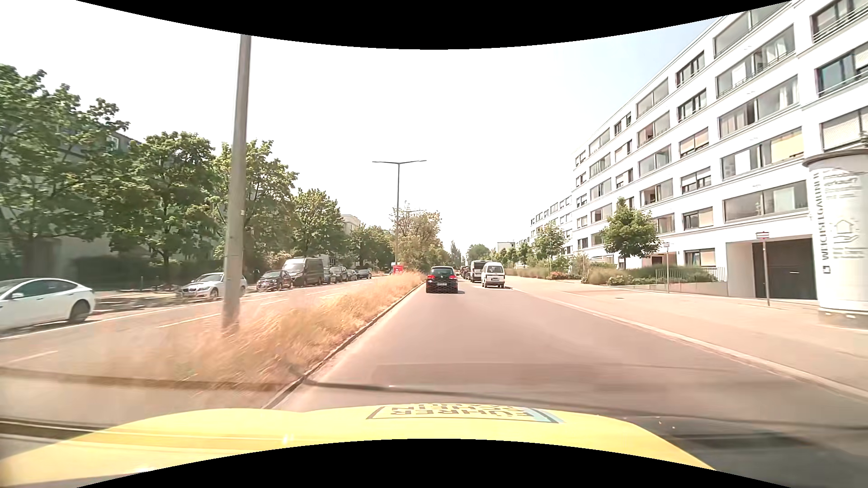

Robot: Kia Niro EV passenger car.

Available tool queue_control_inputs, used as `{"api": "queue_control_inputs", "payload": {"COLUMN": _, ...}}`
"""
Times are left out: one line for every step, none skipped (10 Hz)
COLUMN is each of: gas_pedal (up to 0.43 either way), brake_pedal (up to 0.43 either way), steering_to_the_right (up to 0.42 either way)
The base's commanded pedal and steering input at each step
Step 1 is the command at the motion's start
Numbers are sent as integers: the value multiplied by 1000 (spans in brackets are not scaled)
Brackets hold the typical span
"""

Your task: Follow the waypoints while adhering to traffic rules and regulations

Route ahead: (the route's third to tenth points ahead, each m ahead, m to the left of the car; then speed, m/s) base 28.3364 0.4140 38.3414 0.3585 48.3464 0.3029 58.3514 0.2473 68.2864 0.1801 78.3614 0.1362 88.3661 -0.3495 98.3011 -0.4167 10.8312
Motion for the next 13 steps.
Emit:
{"api": "queue_control_inputs", "payload": {"gas_pedal": 177, "brake_pedal": 0, "steering_to_the_right": 9}}
{"api": "queue_control_inputs", "payload": {"gas_pedal": 177, "brake_pedal": 0, "steering_to_the_right": 7}}
{"api": "queue_control_inputs", "payload": {"gas_pedal": 177, "brake_pedal": 0, "steering_to_the_right": 7}}
{"api": "queue_control_inputs", "payload": {"gas_pedal": 177, "brake_pedal": 0, "steering_to_the_right": 5}}
{"api": "queue_control_inputs", "payload": {"gas_pedal": 177, "brake_pedal": 0, "steering_to_the_right": 2}}
{"api": "queue_control_inputs", "payload": {"gas_pedal": 169, "brake_pedal": 0, "steering_to_the_right": 0}}
{"api": "queue_control_inputs", "payload": {"gas_pedal": 169, "brake_pedal": 0, "steering_to_the_right": 0}}
{"api": "queue_control_inputs", "payload": {"gas_pedal": 157, "brake_pedal": 0, "steering_to_the_right": 0}}
{"api": "queue_control_inputs", "payload": {"gas_pedal": 157, "brake_pedal": 0, "steering_to_the_right": 0}}
{"api": "queue_control_inputs", "payload": {"gas_pedal": 157, "brake_pedal": 0, "steering_to_the_right": 0}}
{"api": "queue_control_inputs", "payload": {"gas_pedal": 157, "brake_pedal": 0, "steering_to_the_right": 0}}
{"api": "queue_control_inputs", "payload": {"gas_pedal": 157, "brake_pedal": 0, "steering_to_the_right": 0}}
{"api": "queue_control_inputs", "payload": {"gas_pedal": 157, "brake_pedal": 0, "steering_to_the_right": 0}}
